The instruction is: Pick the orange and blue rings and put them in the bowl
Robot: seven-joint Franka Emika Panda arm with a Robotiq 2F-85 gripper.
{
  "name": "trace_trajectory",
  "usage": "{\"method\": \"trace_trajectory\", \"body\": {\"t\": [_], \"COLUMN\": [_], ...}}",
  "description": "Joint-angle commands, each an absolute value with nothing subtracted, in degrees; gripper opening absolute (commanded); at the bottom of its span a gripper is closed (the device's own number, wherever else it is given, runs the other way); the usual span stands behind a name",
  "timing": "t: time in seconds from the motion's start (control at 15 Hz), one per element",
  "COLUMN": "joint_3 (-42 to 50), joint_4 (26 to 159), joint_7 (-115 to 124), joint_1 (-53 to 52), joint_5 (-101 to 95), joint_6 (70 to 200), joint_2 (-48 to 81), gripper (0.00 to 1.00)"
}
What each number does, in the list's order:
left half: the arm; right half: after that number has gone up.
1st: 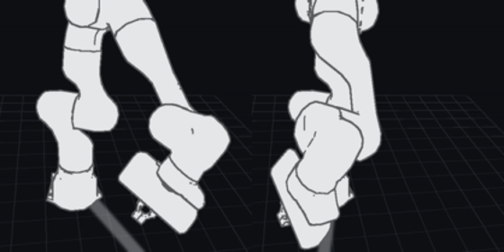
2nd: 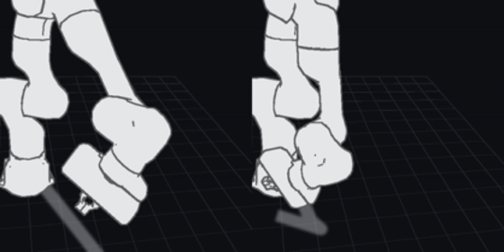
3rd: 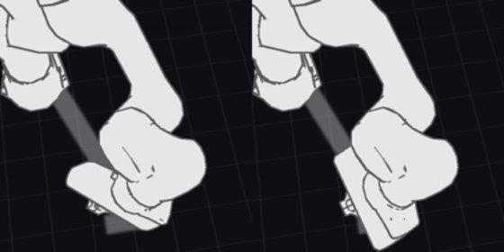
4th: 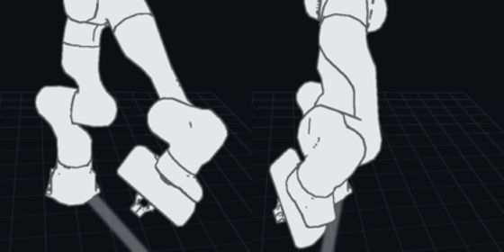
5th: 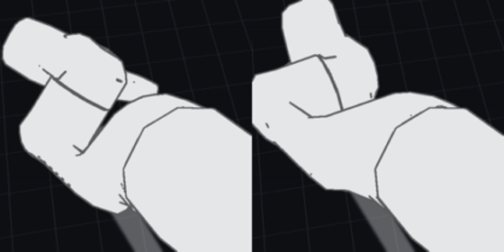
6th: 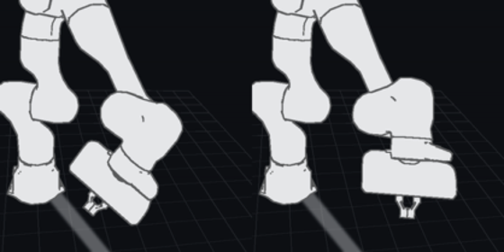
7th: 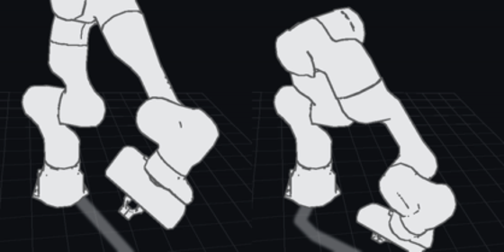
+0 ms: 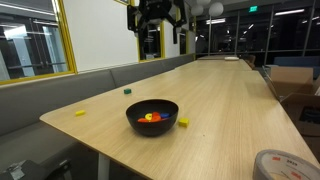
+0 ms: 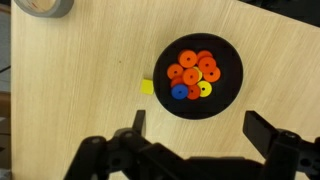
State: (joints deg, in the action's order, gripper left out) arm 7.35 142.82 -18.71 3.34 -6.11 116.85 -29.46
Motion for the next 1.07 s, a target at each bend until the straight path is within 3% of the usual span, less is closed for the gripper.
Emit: {"method": "trace_trajectory", "body": {"t": [0.0,1.0], "joint_3": [5.48,9.64], "joint_4": [144.37,145.39], "joint_7": [-13.24,-13.71], "joint_1": [4.17,4.22], "joint_5": [-7.74,-4.35], "joint_6": [115.45,110.09], "joint_2": [-35.14,-34.79], "gripper": [1.0,1.0]}}
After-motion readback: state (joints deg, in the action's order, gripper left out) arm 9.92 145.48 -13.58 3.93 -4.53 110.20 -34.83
